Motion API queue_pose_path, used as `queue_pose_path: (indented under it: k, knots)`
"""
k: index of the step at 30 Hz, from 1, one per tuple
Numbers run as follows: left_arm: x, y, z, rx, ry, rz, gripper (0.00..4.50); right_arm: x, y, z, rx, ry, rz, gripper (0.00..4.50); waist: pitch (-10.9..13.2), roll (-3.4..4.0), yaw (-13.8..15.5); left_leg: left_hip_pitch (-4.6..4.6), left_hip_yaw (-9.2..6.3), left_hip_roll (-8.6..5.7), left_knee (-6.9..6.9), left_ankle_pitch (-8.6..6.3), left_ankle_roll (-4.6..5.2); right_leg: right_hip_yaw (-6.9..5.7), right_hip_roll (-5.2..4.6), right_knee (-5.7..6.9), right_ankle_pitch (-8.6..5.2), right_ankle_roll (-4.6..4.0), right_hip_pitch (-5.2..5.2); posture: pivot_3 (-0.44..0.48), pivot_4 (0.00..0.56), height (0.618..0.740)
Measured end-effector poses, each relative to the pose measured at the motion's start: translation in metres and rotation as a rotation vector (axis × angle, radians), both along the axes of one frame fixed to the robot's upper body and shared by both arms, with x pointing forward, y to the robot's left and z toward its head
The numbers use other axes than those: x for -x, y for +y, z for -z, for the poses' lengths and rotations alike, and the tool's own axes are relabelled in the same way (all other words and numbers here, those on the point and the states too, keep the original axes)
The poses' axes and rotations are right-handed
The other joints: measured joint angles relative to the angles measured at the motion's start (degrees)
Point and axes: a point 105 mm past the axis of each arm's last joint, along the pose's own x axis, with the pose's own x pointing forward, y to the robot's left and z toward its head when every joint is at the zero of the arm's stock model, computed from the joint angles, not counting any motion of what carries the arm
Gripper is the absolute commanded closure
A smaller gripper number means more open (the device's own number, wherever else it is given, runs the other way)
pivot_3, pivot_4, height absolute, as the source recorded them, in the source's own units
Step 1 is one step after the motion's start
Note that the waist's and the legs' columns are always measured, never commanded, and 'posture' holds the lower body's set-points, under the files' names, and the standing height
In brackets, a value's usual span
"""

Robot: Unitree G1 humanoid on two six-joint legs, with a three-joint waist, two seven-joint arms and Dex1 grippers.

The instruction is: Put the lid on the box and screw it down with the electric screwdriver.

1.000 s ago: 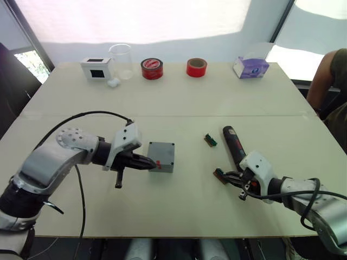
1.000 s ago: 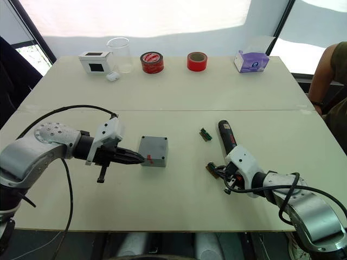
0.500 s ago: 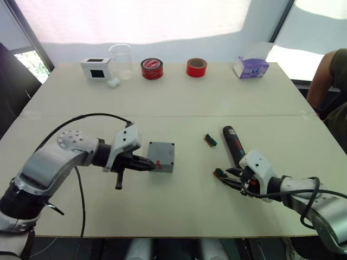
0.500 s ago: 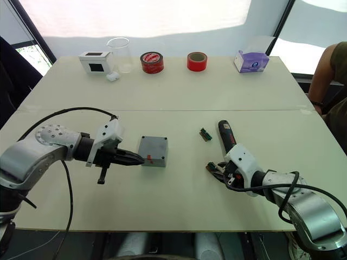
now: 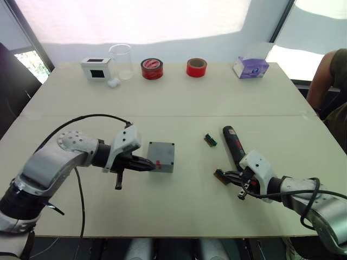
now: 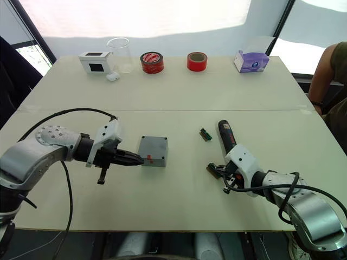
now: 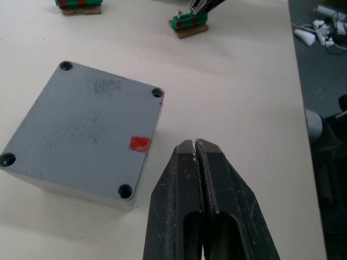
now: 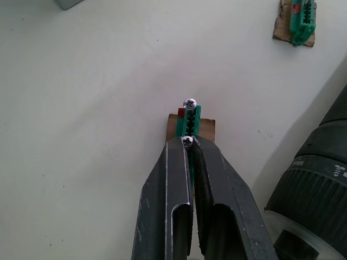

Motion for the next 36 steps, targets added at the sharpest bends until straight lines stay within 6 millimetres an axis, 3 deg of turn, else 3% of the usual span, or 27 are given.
queue_pose_path:
  k: [12,15,19,22,27,30,32,36]
  knots:
    - [-0.018,0.016,-0.011,0.082,0.006,-0.127,4.50,-0.001,0.003,-0.006,-0.024,-0.014,-0.017,4.38,0.00,0.00,-0.02,0.00,0.00,0.00,0.01,0.00,0.00,0.00,0.00,0.06,0.00,0.00,-0.03,0.000,0.150,0.740]
    - [-0.023,0.029,-0.023,0.131,0.018,-0.189,4.50,-0.003,0.009,-0.035,-0.054,-0.068,-0.081,4.38,0.01,0.01,-0.21,0.01,0.01,0.01,0.05,0.00,0.00,0.00,0.00,0.12,0.00,0.00,-0.06,0.000,0.150,0.740]
    - [-0.027,0.047,-0.035,0.156,0.017,-0.271,4.50,-0.018,0.027,-0.093,-0.104,-0.238,-0.159,4.38,0.00,0.01,-0.30,0.07,0.00,0.04,0.04,0.00,0.00,0.01,-0.04,0.18,-0.01,-0.01,-0.07,0.000,0.150,0.740]
    - [-0.030,0.058,-0.034,0.168,0.028,-0.322,4.50,-0.025,0.051,-0.110,-0.178,-0.295,-0.219,4.38,0.01,0.01,-0.24,0.04,0.01,0.04,0.04,0.00,-0.01,0.04,-0.07,0.19,-0.01,-0.02,-0.13,0.000,0.150,0.740]
    - [-0.028,0.073,-0.025,0.160,0.059,-0.391,4.50,-0.041,0.085,-0.105,-0.281,-0.263,-0.276,4.38,-0.02,-0.04,-0.22,0.00,0.04,-0.03,0.06,0.00,-0.01,0.05,-0.18,0.19,-0.01,-0.01,-0.14,0.000,0.150,0.740]
    - [-0.024,0.074,-0.024,0.162,0.061,-0.406,4.50,-0.058,0.105,-0.082,-0.284,-0.214,-0.294,4.38,-0.01,-0.03,-0.35,-0.02,0.05,-0.03,0.06,0.01,-0.01,0.06,-0.16,0.24,-0.01,-0.01,-0.21,0.000,0.150,0.740]
    - [-0.022,0.074,-0.026,0.167,0.051,-0.409,4.50,-0.064,0.109,-0.069,-0.267,-0.185,-0.295,4.38,-0.01,-0.02,0.01,-0.08,0.05,-0.03,0.05,0.01,-0.03,0.04,-0.16,0.28,-0.01,-0.02,-0.27,0.000,0.150,0.740]
    - [-0.018,0.070,-0.028,0.181,0.040,-0.417,4.50,-0.067,0.114,-0.066,-0.251,-0.194,-0.328,4.38,-0.01,-0.02,-0.24,-0.08,0.07,-0.05,0.06,0.01,-0.03,0.06,-0.20,0.27,0.00,-0.01,-0.27,0.000,0.150,0.740]
